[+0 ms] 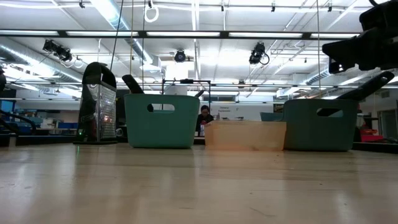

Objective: Pick & Place Kitchen Items
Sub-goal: Return to Home Position

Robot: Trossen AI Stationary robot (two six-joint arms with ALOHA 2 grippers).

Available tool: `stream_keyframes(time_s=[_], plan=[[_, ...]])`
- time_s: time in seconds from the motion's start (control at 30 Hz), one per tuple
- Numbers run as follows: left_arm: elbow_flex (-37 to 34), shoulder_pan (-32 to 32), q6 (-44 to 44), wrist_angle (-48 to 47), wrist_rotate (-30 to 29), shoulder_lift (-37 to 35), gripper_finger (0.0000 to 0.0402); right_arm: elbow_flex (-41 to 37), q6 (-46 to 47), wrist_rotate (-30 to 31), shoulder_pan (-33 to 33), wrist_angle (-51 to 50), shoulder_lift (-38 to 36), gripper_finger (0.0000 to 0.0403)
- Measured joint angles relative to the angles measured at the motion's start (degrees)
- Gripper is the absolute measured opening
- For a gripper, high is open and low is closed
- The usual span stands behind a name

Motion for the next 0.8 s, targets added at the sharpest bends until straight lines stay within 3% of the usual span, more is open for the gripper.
stream_keyframes(time_s=[0.8], plan=[[0.0, -0.01, 0.0, 0.02, -0.01, -0.01, 0.0013, 0.02, 1.49, 1.49, 0.02, -0.2, 0.06, 0.0024]])
